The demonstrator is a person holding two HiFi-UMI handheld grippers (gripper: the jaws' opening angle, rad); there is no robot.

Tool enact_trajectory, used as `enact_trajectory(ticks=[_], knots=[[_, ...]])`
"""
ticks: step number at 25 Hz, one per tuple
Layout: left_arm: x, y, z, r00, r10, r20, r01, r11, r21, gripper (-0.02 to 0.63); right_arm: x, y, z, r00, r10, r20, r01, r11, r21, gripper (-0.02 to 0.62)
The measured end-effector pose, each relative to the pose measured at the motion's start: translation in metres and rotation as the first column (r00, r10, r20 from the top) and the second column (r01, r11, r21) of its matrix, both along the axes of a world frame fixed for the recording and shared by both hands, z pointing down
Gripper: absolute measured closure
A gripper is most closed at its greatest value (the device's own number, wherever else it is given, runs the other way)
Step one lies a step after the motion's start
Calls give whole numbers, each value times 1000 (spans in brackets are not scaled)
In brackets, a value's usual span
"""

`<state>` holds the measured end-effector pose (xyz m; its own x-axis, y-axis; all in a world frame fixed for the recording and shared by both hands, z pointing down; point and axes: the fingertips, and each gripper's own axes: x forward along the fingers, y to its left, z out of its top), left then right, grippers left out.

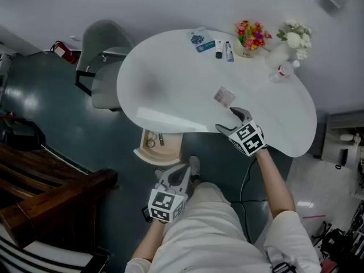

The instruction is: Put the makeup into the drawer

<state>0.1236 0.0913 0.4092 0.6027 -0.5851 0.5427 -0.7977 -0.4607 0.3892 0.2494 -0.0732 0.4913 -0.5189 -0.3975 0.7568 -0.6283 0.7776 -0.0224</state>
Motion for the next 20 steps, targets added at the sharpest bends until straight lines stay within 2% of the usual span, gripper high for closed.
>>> enact_trajectory(ticks=[7, 12, 20], knots=[[23, -22, 12, 999, 9, -39, -10, 999, -38, 597, 20, -45, 55, 982, -88, -166, 75, 994, -81, 221], [24, -29, 21, 999, -4, -41, 2, 998, -60, 597, 25, -81, 83, 980, -74, -187, 51, 991, -127, 211], [17, -39, 33, 998, -53, -30, 51, 995, -84, 597, 28, -103, 120, 962, -127, -240, 80, 977, -198, 210]])
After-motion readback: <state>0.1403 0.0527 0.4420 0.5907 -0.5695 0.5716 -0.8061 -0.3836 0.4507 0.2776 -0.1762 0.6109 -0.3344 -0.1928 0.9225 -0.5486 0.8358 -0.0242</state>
